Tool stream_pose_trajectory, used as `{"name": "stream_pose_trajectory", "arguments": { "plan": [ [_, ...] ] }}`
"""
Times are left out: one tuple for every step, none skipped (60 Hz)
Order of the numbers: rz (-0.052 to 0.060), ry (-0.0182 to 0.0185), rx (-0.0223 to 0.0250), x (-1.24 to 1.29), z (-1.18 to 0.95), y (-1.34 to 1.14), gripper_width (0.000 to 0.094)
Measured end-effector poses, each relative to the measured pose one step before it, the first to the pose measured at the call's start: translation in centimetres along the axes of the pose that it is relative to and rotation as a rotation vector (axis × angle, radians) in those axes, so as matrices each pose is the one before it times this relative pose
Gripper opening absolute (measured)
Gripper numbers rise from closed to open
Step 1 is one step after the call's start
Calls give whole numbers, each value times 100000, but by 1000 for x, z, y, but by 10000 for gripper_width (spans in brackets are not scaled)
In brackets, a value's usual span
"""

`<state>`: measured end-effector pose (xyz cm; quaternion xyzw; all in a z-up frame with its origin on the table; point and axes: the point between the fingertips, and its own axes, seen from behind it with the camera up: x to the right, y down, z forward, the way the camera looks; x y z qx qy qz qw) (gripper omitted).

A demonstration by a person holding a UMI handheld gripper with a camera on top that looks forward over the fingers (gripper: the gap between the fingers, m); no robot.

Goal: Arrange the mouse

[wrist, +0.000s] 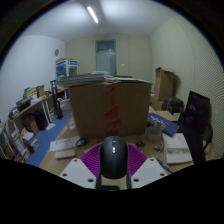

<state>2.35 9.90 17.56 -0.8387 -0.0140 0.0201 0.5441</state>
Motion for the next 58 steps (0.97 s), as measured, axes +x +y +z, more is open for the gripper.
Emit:
{"name": "stream_pose_trajectory", "arguments": {
  "plan": [
    [-222,-42,4,-789,-467,380,336],
    [-497,93,-492,-873,-502,522,337],
    [-745,172,-970,-708,-142,669,334],
    [-902,224,-1292,-671,-130,985,334],
    [-772,194,-1702,-651,-63,1260,335],
    [-410,189,-2053,-657,-23,1381,334],
    [125,162,-2482,-611,46,1547,333],
    [732,87,-2765,-575,65,1513,335],
    [1090,-115,-2685,-564,-15,1721,335],
    [1017,-184,-2175,-673,199,1561,337],
    [700,-413,-1957,-550,145,1287,337],
    [127,-347,-1428,-485,94,1086,337],
    [-347,-72,-1021,-336,33,952,336],
    [-741,221,-883,-213,102,1139,338],
    [-1006,418,-753,-251,-62,576,338],
    [-973,537,-964,-247,5,767,335],
    [-663,543,-1015,-169,34,1060,337],
    [-623,568,-385,-140,-32,680,337],
    [-435,343,-477,-122,22,568,337],
    [-318,218,-538,-118,56,562,337],
    [-46,261,-780,-91,76,561,337],
    [250,325,-1279,-65,104,661,339],
    [253,223,-2023,-105,83,866,384],
    [774,284,1946,-41,-35,-199,388],
    [416,220,1858,101,69,-451,425],
    [-1,228,-673,8,51,315,438],
    [461,35,311,-41,-20,38,417],
    [569,44,703,-24,-4,-173,447],
    [136,75,-1061,14,18,180,468],
    [-54,-65,-896,3,35,97,477],
    [-124,-51,-690,2,31,-25,492],
    [-277,117,-1325,-37,-64,17,549],
    [-289,301,-1330,179,-65,80,580],
    [-79,328,-1647,127,-208,217,651],
    [245,485,-1918,179,-165,196,706],
    [447,340,-2162,212,-100,31,761],
    [586,-38,-1516,57,-238,102,816],
    [712,-263,-781,1,-277,-23,870],
    [812,-62,61,18,-343,-166,893],
    [875,-661,843,-125,-390,-296,858],
    [940,-780,999,-167,-431,-331,852],
    [884,-599,779,-152,-551,-253,842],
    [1235,-551,740,-175,-766,-372,843],
    [1002,-414,697,-23,-583,-281,843],
    [865,-233,502,-46,-584,-161,841],
    [838,-130,358,-45,-638,-140,844],
    [794,-56,303,-45,-645,-139,845],
    [745,118,158,-7,-669,-80,842],
    [639,228,51,-27,-678,10,843],
    [577,64,105,47,-735,-13,843],
    [461,118,41,42,-737,45,839],
    [301,191,-53,11,-767,134,840],
    [170,37,-79,189,-678,153,840],
    [187,167,-97,31,-855,124,840],
    [236,277,-161,83,-716,128,840],
    [197,354,-186,111,-695,167,841],
    [216,351,-155,155,-699,219,841],
    [148,267,-143,196,-692,220,841]
  ]
}}
